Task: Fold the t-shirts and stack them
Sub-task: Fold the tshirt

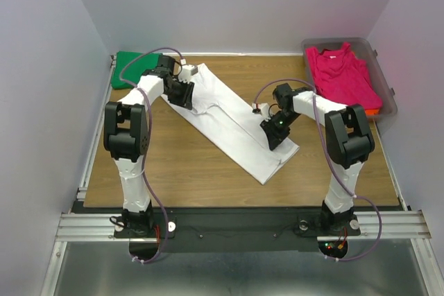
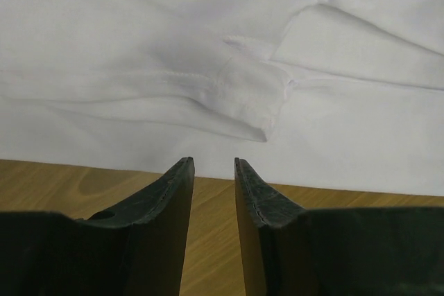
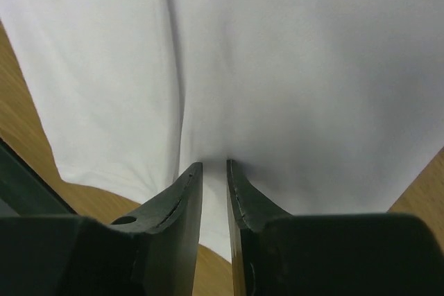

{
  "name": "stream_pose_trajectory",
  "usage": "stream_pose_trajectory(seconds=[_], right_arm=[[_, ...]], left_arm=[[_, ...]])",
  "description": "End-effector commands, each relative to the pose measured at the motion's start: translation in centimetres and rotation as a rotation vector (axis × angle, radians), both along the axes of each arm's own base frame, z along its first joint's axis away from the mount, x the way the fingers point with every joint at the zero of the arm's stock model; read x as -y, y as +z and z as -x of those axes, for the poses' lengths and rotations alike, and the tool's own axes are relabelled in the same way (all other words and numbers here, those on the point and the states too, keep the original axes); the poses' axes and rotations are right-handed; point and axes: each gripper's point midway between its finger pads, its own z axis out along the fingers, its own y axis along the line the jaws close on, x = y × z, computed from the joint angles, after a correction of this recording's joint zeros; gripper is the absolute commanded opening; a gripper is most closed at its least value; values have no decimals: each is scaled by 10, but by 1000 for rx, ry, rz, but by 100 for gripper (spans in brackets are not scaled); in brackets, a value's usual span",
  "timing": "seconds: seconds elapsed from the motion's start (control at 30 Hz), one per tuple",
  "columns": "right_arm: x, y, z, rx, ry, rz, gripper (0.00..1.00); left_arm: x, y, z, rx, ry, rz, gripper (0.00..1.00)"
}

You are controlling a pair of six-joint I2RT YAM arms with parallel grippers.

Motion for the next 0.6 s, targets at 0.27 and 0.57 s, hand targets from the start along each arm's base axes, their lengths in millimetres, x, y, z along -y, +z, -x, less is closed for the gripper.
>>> stream_pose_trajectory(seconds=[0.27, 0.57], right_arm=[[-36, -28, 68, -160, 54, -53, 25], [-131, 41, 129, -260, 249, -350, 33]], left_arm=[[11, -51, -29, -59, 20, -34, 38], [33, 17, -48, 47, -60, 81, 40]])
